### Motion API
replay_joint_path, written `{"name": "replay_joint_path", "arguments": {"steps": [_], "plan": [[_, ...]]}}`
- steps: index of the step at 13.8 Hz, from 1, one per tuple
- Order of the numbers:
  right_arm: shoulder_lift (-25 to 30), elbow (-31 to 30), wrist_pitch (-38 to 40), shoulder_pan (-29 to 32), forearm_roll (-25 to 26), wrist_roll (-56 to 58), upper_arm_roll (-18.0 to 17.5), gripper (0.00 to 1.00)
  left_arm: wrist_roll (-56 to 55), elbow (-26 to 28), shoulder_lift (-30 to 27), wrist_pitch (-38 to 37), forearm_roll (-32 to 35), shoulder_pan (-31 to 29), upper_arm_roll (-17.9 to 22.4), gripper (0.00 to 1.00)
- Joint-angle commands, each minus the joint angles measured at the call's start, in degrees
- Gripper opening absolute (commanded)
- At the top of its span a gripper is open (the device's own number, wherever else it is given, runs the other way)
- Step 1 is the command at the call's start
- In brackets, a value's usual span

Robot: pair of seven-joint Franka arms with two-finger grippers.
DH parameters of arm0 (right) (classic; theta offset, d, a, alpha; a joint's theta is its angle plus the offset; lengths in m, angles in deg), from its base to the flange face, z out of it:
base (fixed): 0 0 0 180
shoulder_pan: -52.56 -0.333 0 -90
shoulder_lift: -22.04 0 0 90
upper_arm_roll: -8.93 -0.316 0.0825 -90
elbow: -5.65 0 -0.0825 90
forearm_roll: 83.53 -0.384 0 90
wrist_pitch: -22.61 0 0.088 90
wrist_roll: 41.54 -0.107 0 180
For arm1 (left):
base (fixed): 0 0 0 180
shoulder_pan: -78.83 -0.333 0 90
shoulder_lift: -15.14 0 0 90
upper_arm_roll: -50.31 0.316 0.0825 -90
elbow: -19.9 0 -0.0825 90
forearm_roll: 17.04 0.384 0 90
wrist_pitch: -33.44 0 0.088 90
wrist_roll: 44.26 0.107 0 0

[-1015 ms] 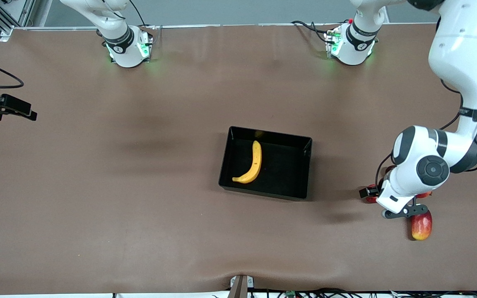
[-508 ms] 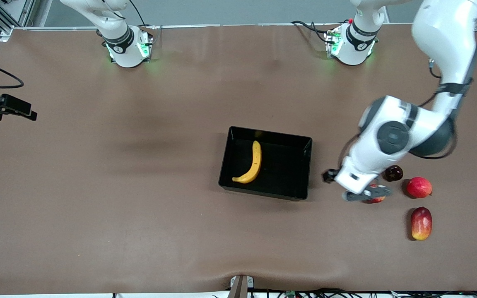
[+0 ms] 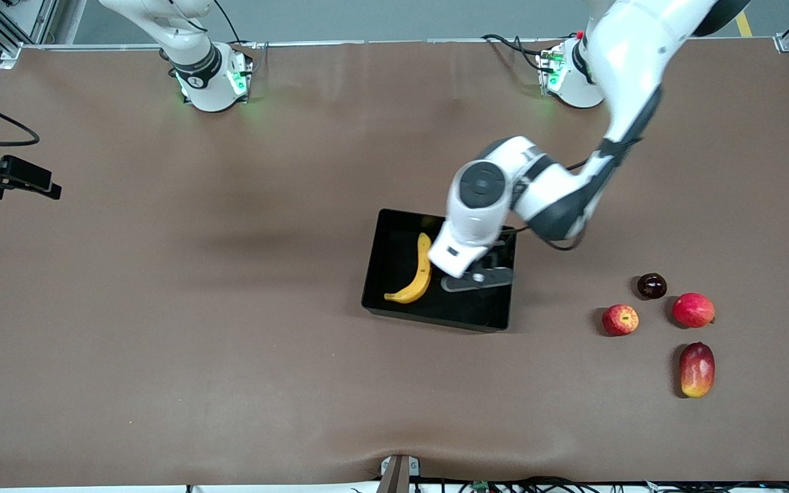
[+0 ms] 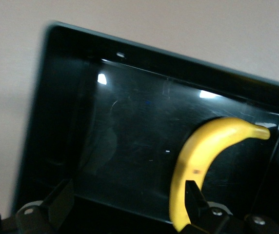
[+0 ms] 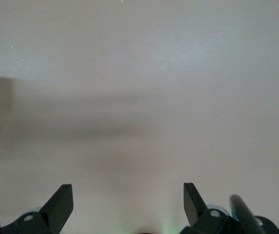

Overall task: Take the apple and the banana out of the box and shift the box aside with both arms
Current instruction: 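Lower the left gripper and grasp the yellow banana in the box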

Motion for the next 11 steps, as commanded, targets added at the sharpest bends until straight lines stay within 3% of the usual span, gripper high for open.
{"name": "replay_joint_path", "arguments": {"steps": [1, 6, 11], "plan": [[0.28, 0.23, 0.93, 0.80, -0.62, -0.10, -0.55, 1.00, -0.28, -2.76, 4.48, 3.90, 2.57, 1.87, 0.37, 1.00], [0.28, 0.23, 0.93, 0.80, -0.63, -0.10, -0.55, 1.00, 2.01, -4.96, 8.87, 6.90, 2.57, 5.55, 1.25, 1.00], [0.28, 0.32, 0.66, 0.62, -0.63, 0.08, -0.55, 1.00, 1.04, -5.14, 12.57, 13.05, 2.39, 10.83, 6.87, 1.00]]}}
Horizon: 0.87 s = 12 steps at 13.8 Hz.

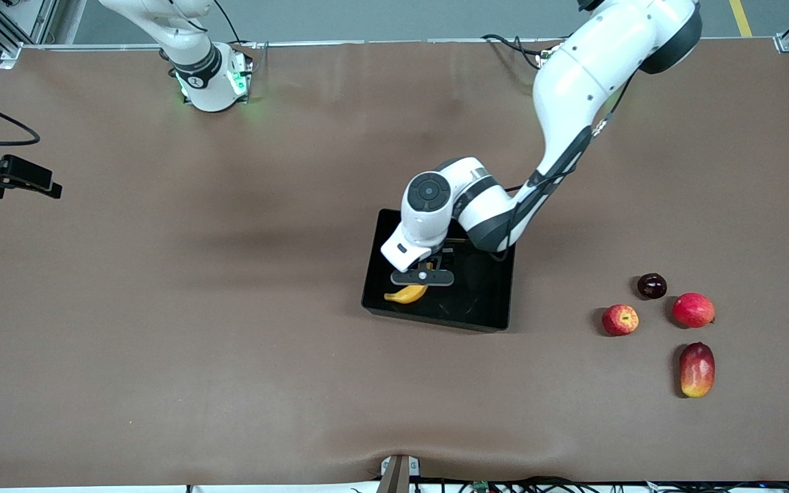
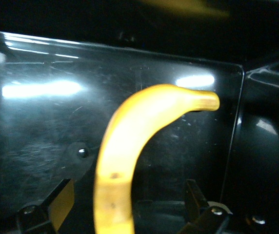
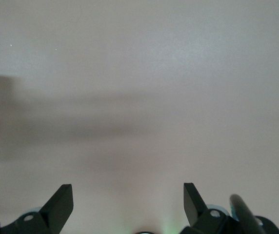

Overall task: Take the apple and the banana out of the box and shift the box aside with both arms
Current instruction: 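Lower the left gripper and grasp the yellow banana in the box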

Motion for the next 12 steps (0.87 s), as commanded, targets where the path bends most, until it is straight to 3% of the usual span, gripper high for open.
{"name": "replay_joint_path", "arguments": {"steps": [1, 2, 4, 7, 12], "plan": [[0.28, 0.33, 0.32, 0.62, -0.62, 0.08, -0.53, 1.00, -0.69, -1.87, 2.69, 2.08, 1.16, 2.20, 2.10, 1.00], [0.28, 0.41, 0.32, 0.62, -0.62, 0.08, -0.53, 1.00, -0.60, -1.78, 2.87, 2.52, 1.16, 2.21, 2.27, 1.00], [0.28, 0.41, 0.32, 0.62, -0.62, 0.08, -0.53, 1.00, 0.01, -1.78, 2.96, 2.53, 1.16, 2.21, 2.27, 0.75], [0.28, 0.41, 0.32, 0.71, -0.62, 0.08, -0.53, 1.00, 0.01, -1.78, 2.79, 2.53, 1.16, 2.12, 2.27, 0.00], [0.28, 0.41, 0.14, 0.97, -0.62, 0.08, -0.53, 1.00, 1.24, -2.48, 1.30, 2.44, 1.33, 1.59, 2.36, 0.00]]}}
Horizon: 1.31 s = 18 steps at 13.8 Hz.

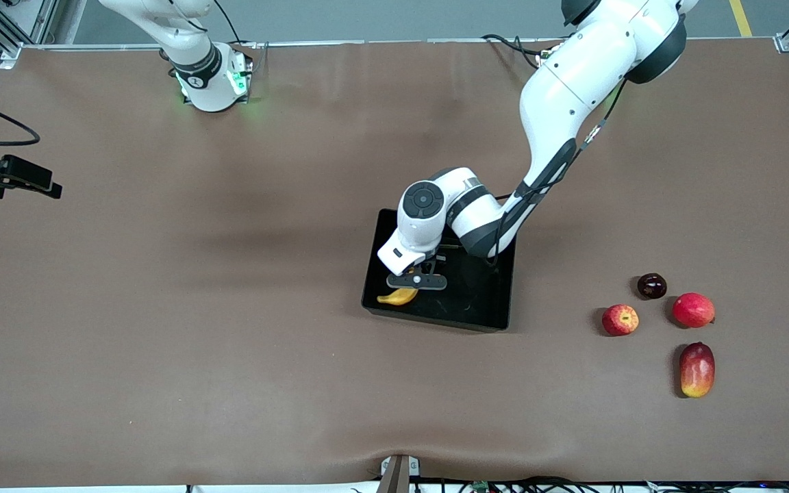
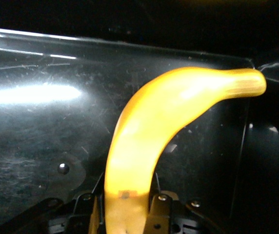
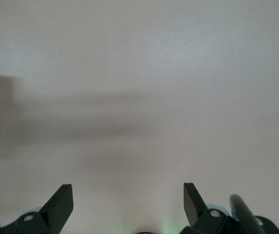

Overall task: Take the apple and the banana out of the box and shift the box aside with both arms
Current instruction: 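Lift the banana out with the left gripper while the right gripper approaches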

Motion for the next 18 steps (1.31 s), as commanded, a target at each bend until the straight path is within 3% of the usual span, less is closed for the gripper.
{"name": "replay_joint_path", "arguments": {"steps": [1, 6, 10, 13, 18], "plan": [[0.28, 0.41, 0.31, 1.23, -0.63, 0.17, -0.54, 1.00, 0.18, -1.58, -1.31, -0.10, 1.33, -0.01, 0.36, 0.00], [0.28, 0.41, 0.31, 0.71, -0.63, 0.08, -0.54, 1.00, -0.26, -3.25, -4.99, -0.45, 0.63, -0.45, 0.18, 0.00], [-0.60, 0.58, -0.22, -0.16, -0.37, 0.43, -0.80, 1.00, 0.35, -6.68, -9.73, -10.81, 0.36, -2.11, 0.01, 0.00], [-0.95, 0.58, -1.27, -1.22, -0.45, 0.52, -0.80, 1.00, 3.15, -6.51, -13.86, -11.09, 0.11, -7.47, -0.52, 0.00], [-6.92, 0.50, -3.12, -4.65, -0.01, 0.61, -0.71, 1.00, 14.74, -6.07, -15.99, -11.35, -3.15, -16.69, -0.34, 0.00]]}}
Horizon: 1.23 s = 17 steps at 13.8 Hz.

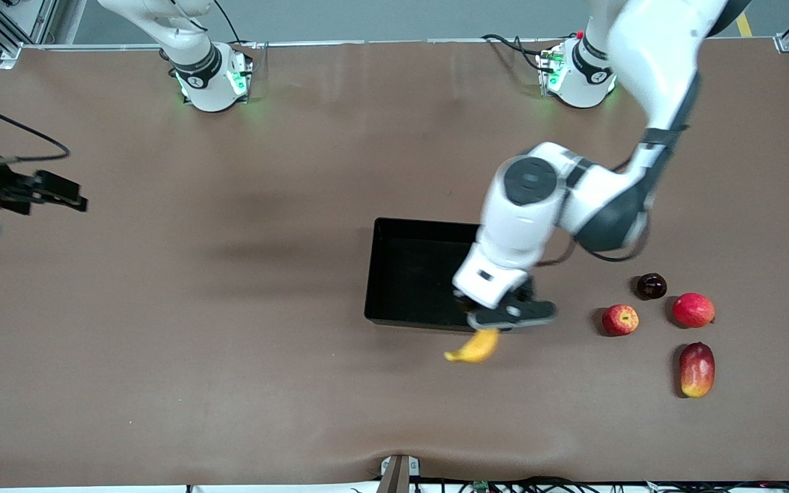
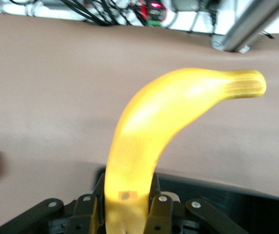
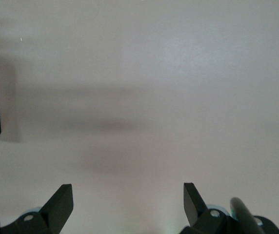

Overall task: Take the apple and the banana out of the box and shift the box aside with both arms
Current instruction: 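Lift the banana out with the left gripper while the right gripper approaches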

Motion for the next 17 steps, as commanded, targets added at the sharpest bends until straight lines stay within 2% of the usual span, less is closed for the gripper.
{"name": "replay_joint_path", "arguments": {"steps": [1, 4, 7, 10, 13, 17], "plan": [[-2.92, 0.75, -0.40, -1.33, -0.79, 0.31, 0.04, 1.00, 7.78, 1.31, -1.08, -0.54, -1.04, -4.37, -0.27, 0.00], [-4.05, 0.66, -1.89, -5.36, -6.14, -1.70, 0.12, 1.00, 20.07, 1.31, -0.47, -1.07, -0.61, -10.17, 0.08, 0.00], [-7.39, 0.66, -5.93, -9.14, -8.00, -6.35, 0.04, 1.00, 35.98, 1.22, 1.99, -0.89, -0.34, -16.76, 0.17, 0.00], [-10.11, 0.49, -11.81, -17.56, -7.92, -20.29, 0.04, 1.00, 48.04, 1.22, 5.68, 2.17, -0.08, -21.16, 0.61, 0.00], [-15.46, 0.22, -19.19, -25.66, -7.39, -29.11, 0.12, 1.00, 53.60, 1.22, 8.41, 5.51, 0.19, -21.79, 5.87, 0.00], [-23.03, 0.14, -25.61, -31.99, -7.56, -34.13, 0.12, 1.00, 53.96, 1.31, 12.71, 11.84, 1.85, -21.79, 8.61, 0.00]]}}
